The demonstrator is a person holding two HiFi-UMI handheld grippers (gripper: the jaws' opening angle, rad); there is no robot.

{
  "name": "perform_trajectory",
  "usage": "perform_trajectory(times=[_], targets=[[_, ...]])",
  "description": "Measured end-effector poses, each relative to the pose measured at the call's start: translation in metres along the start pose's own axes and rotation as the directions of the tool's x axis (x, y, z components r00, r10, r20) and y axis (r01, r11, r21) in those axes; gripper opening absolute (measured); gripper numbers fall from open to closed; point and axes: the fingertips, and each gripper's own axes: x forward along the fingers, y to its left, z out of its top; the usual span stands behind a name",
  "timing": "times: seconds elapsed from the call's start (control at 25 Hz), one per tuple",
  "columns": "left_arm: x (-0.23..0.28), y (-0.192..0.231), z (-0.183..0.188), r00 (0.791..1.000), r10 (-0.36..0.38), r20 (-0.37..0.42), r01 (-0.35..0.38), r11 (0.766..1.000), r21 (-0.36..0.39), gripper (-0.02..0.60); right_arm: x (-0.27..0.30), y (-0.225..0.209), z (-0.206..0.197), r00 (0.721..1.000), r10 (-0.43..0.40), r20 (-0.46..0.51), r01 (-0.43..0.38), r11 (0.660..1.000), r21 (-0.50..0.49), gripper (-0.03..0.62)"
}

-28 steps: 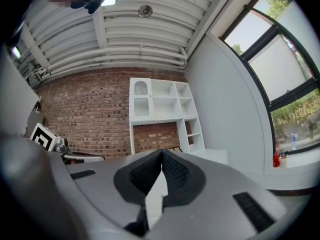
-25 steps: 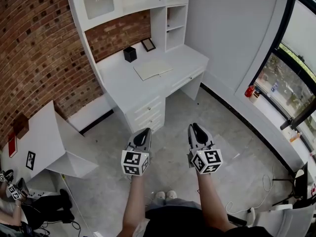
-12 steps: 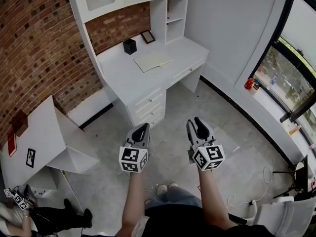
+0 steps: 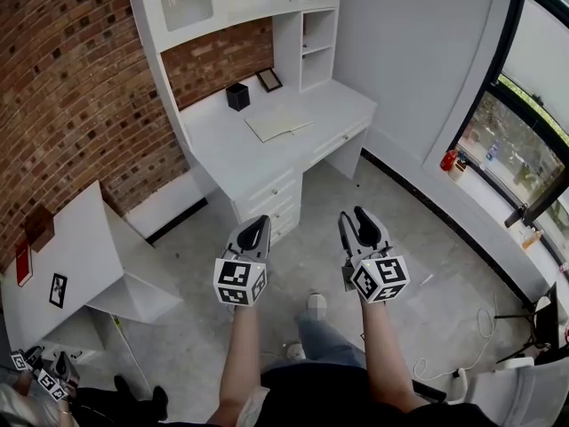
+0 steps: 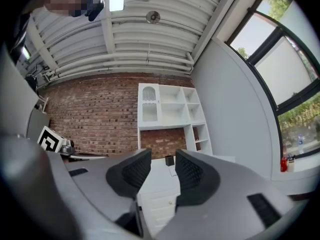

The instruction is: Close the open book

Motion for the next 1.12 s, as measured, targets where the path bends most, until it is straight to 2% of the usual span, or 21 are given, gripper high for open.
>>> perform_trajectory(times=[0.28, 0.56, 1.12], targets=[[0.029, 0.020, 0.026, 0.999, 0.012, 0.052, -0.014, 0.999, 0.034, 0.008, 0.031, -0.017, 0.019, 0.999, 0.006, 0.054, -0.005, 1.000, -0.015, 0.130], [0.071, 0.050, 0.032, 0.997, 0.039, 0.059, -0.042, 0.998, 0.051, 0.008, 0.082, -0.040, 0.019, 0.997, 0.027, 0.072, -0.027, 1.000, -0.007, 0.130], [0.213, 0.149, -0.003, 0.990, 0.136, -0.023, -0.136, 0.990, 0.023, 0.008, 0.264, -0.123, -0.028, 0.996, 0.091, -0.003, -0.090, 0.994, 0.055, 0.130]])
